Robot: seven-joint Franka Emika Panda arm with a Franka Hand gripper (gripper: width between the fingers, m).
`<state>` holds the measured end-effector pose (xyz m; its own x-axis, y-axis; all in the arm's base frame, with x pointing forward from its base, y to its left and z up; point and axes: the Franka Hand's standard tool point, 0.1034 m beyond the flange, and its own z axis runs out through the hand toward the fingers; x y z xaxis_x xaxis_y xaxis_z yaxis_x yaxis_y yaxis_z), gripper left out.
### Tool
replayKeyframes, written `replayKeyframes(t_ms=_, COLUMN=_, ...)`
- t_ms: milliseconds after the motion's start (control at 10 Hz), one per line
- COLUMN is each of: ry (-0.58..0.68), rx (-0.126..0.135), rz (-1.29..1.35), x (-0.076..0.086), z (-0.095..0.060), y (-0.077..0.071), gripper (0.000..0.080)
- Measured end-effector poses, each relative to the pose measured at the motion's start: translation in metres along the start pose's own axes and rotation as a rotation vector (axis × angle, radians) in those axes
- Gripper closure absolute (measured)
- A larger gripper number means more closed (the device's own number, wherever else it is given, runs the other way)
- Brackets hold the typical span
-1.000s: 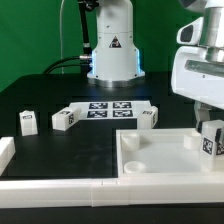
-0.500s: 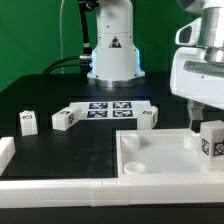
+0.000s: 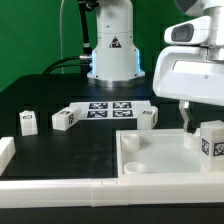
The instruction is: Assemble one leg
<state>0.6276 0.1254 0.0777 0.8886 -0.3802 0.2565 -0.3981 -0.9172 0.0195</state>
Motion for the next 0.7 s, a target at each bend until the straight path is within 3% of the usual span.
replayKeyframes(t_ms=400, ry=-0.008, rx=0.002, rz=-0.35, x=0.008, z=-0.0036, y=0.0076, gripper=0.015)
replayKeyframes(t_ms=700, ry=-0.008, rx=0.001, rz=-0.349, x=0.0074, z=-0.0031, y=0.0073, gripper=0.0177)
